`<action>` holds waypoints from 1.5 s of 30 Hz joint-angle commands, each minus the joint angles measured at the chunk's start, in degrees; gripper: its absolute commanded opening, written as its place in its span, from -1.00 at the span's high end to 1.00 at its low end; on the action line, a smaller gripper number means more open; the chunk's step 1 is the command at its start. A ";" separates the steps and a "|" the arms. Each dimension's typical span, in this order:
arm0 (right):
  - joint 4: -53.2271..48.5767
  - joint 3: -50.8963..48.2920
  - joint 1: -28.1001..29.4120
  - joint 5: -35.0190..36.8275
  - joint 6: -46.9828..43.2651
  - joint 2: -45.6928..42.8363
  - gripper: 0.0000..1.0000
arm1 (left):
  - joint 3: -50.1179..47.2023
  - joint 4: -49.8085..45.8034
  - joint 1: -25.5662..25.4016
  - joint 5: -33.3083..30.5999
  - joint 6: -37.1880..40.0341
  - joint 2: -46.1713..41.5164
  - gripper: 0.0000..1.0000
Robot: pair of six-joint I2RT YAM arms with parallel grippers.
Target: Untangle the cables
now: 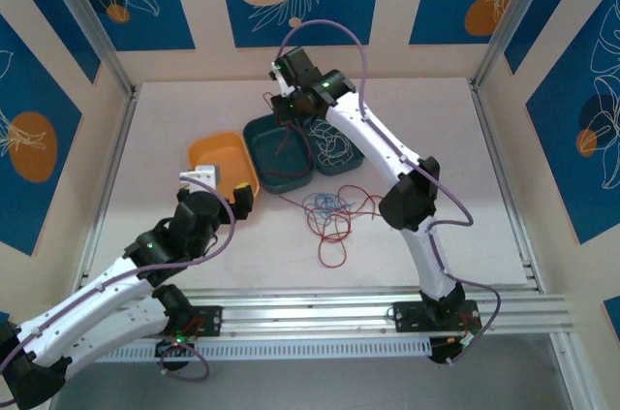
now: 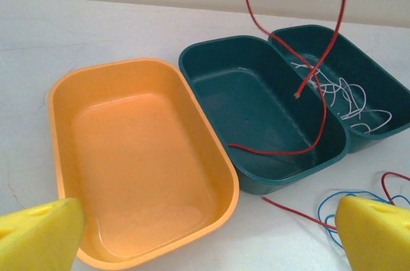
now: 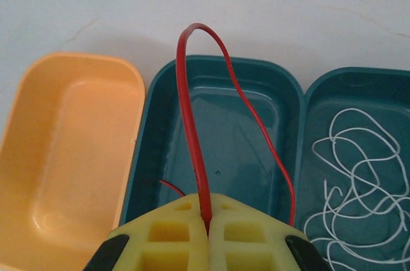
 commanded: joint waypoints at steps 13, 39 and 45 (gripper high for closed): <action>-2.27 -2.75 -2.74 -4.75 5.06 4.70 1.00 | -0.14 2.28 1.57 1.14 0.26 0.92 -1.00; -1.82 -0.41 0.47 2.20 0.53 16.69 1.00 | -1.10 2.96 1.88 1.58 -0.34 1.40 -1.00; -2.95 -0.29 2.40 4.60 -1.59 15.57 0.82 | -1.33 3.32 2.01 1.82 -0.64 1.37 -1.00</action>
